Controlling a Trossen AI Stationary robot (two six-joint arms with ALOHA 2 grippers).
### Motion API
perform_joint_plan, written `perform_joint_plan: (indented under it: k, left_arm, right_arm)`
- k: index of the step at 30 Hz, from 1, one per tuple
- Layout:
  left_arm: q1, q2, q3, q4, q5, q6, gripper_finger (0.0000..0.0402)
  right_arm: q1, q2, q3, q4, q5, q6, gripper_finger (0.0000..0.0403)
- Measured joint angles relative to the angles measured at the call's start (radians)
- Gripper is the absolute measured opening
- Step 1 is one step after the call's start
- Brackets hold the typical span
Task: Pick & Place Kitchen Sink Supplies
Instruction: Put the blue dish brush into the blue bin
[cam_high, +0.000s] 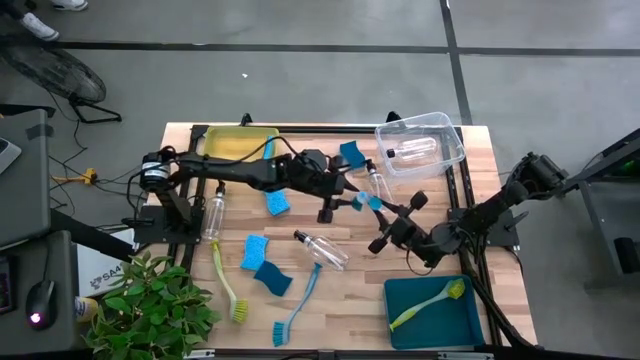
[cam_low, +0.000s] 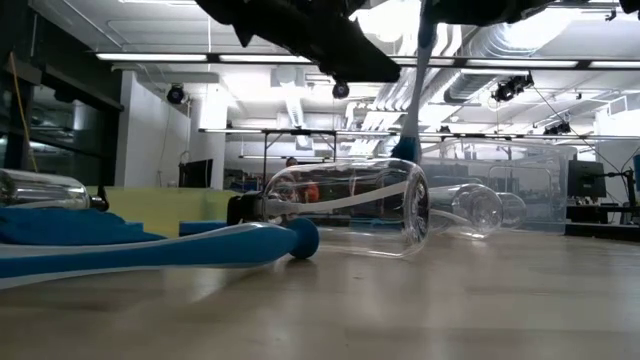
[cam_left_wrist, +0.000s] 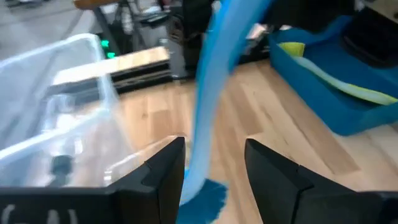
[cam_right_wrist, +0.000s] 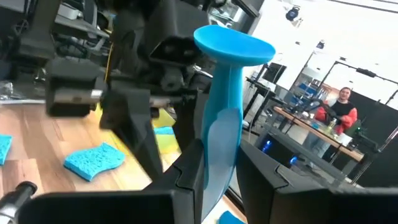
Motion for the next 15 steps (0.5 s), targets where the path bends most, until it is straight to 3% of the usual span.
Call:
perform_joint_plan:
  k: [6, 15]
  left_arm:
    - [0.0, -0.079, 0.0, -0.161, -0.059, -0.032, 0.0163]
    - [0.0, -0.11, -0.001, -0.361, -0.055, -0.102, 0.0163]
  right_arm:
    - [0.043, -0.037, 0.003, 0.008, 0.087, -0.059, 0.0064]
    - [0.182, -0.142, 0.005, 0.01, 0.253, -0.179, 0.0064]
